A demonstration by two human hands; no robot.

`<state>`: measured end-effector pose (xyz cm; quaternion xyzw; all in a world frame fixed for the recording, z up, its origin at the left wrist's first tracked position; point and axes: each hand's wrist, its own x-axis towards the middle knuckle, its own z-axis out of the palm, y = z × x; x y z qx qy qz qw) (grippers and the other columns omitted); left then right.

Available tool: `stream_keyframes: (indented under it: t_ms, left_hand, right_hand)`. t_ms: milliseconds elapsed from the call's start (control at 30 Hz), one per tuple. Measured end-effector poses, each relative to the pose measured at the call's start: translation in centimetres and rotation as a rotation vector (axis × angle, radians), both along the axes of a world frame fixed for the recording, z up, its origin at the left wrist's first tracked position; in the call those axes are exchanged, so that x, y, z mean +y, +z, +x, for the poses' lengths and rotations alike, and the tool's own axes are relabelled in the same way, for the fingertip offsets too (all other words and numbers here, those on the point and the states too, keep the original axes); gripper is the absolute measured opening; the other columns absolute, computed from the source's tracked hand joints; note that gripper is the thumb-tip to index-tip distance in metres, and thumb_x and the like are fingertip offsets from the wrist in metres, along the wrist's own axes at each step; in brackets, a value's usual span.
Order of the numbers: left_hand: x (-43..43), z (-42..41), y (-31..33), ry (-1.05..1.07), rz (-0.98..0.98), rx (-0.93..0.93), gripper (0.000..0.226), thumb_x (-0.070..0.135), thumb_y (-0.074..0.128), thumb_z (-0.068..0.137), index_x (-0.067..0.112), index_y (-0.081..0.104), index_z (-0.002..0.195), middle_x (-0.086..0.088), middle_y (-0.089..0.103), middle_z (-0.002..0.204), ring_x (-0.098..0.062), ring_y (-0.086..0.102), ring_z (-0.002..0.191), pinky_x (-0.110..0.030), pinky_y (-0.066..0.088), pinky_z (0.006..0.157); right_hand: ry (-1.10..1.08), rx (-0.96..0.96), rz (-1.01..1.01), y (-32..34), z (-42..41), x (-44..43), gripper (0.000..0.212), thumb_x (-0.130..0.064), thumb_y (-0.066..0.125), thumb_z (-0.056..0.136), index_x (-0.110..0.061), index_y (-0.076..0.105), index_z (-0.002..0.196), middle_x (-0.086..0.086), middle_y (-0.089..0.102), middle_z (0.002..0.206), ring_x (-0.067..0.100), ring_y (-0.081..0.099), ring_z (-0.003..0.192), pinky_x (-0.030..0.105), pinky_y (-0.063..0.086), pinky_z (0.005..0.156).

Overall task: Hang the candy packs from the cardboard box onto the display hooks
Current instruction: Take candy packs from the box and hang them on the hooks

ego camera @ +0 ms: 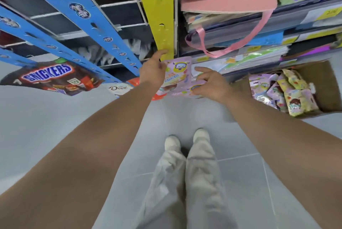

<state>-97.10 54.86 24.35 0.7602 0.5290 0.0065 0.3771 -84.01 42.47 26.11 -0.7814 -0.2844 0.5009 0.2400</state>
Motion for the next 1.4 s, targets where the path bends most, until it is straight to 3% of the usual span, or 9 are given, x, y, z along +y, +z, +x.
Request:
stream_keyframes:
  t_ms: [100, 200, 333, 400, 600, 833, 1033, 1200, 1400]
  left_hand:
    - [0.4, 0.5, -1.1, 0.061, 0.031, -0.02, 0.035, 0.009, 0.044, 0.093, 0.02, 0.056, 0.124, -0.012, 0.057, 0.079, -0.036, 0.06, 0.086, -0.043, 0.052, 0.076]
    - [0.1, 0.7, -1.5, 0.183, 0.069, -0.076, 0.032, 0.01, 0.048, 0.093, 0.014, 0.059, 0.122, -0.015, 0.068, 0.095, -0.031, 0.063, 0.091, -0.038, 0.052, 0.077]
    - [-0.9, 1.2, -1.4, 0.303, 0.032, -0.145, 0.032, 0.014, 0.051, 0.094, 0.012, 0.06, 0.125, -0.009, 0.068, 0.115, -0.022, 0.063, 0.103, -0.028, 0.05, 0.087]
    - [-1.0, 1.6, -1.4, 0.349, -0.003, -0.182, 0.032, 0.014, 0.051, 0.094, 0.013, 0.061, 0.124, -0.007, 0.066, 0.118, -0.018, 0.062, 0.106, -0.022, 0.046, 0.085]
    - [0.0, 2.2, -1.6, 0.437, 0.02, -0.2, 0.02, 0.018, 0.057, 0.09, 0.013, 0.072, 0.102, -0.003, 0.069, 0.093, -0.016, 0.059, 0.08, -0.034, 0.052, 0.077]
    - [0.8, 2.3, -1.7, 0.396, 0.028, -0.171, 0.012, 0.021, 0.061, 0.084, 0.018, 0.073, 0.086, -0.002, 0.069, 0.082, -0.016, 0.056, 0.072, -0.035, 0.051, 0.071]
    - [0.9, 3.4, -1.2, 0.603, -0.132, -0.083, 0.024, 0.029, 0.064, 0.076, 0.027, 0.055, 0.053, 0.013, 0.052, 0.054, -0.019, 0.053, 0.069, -0.046, 0.045, 0.092]
    - [1.7, 4.1, 0.3, 0.708, -0.282, -0.065, 0.028, 0.019, 0.062, 0.074, 0.019, 0.041, 0.055, 0.003, 0.042, 0.055, -0.016, 0.04, 0.055, -0.025, 0.036, 0.06]
    - [2.3, 4.0, 0.4, 0.612, -0.284, 0.028, 0.027, 0.026, 0.055, 0.082, 0.018, 0.039, 0.061, 0.005, 0.043, 0.062, -0.01, 0.043, 0.055, -0.023, 0.037, 0.055]
  right_hand:
    - [0.018, -0.015, 0.027, -0.9, 0.5, 0.7, 0.042, 0.001, 0.072, 0.072, -0.029, 0.048, 0.055, 0.004, 0.045, 0.142, 0.008, 0.041, 0.131, -0.006, 0.032, 0.068]
    - [0.017, -0.01, 0.049, -1.0, 0.7, 0.7, 0.038, 0.0, 0.07, 0.074, -0.028, 0.05, 0.056, -0.001, 0.043, 0.142, 0.009, 0.044, 0.128, 0.012, 0.038, 0.073]
    - [0.08, -0.074, 0.08, -1.8, 0.4, 0.5, 0.01, 0.0, 0.069, 0.074, -0.009, 0.066, 0.076, -0.003, 0.043, 0.142, 0.011, 0.047, 0.124, 0.011, 0.035, 0.076]
    - [0.105, -0.104, 0.102, -2.5, 0.4, 0.7, 0.016, -0.001, 0.069, 0.072, 0.005, 0.069, 0.088, -0.001, 0.04, 0.145, 0.01, 0.045, 0.127, 0.014, 0.037, 0.087]
    - [0.104, -0.11, 0.14, -2.2, 0.5, 1.6, 0.019, 0.002, 0.068, 0.072, 0.01, 0.069, 0.089, 0.004, 0.051, 0.134, 0.019, 0.049, 0.123, 0.019, 0.04, 0.086]
    - [0.093, -0.109, 0.139, -1.4, 1.0, 1.9, 0.015, 0.002, 0.065, 0.075, 0.005, 0.069, 0.09, 0.007, 0.049, 0.136, 0.02, 0.046, 0.124, 0.017, 0.033, 0.069]
    - [0.087, -0.097, 0.113, -1.9, 0.6, 2.2, 0.022, 0.001, 0.067, 0.076, 0.002, 0.069, 0.098, 0.007, 0.051, 0.134, 0.02, 0.048, 0.123, 0.02, 0.042, 0.08]
    - [0.144, -0.107, 0.106, -1.9, 0.0, 2.3, 0.03, 0.0, 0.066, 0.076, -0.003, 0.07, 0.105, 0.007, 0.052, 0.132, 0.02, 0.05, 0.12, 0.021, 0.042, 0.086]
    - [0.101, -0.03, 0.014, -1.6, -0.5, 2.4, 0.023, -0.002, 0.065, 0.075, -0.015, 0.071, 0.092, -0.002, 0.058, 0.076, 0.017, 0.054, 0.077, 0.017, 0.044, 0.06]
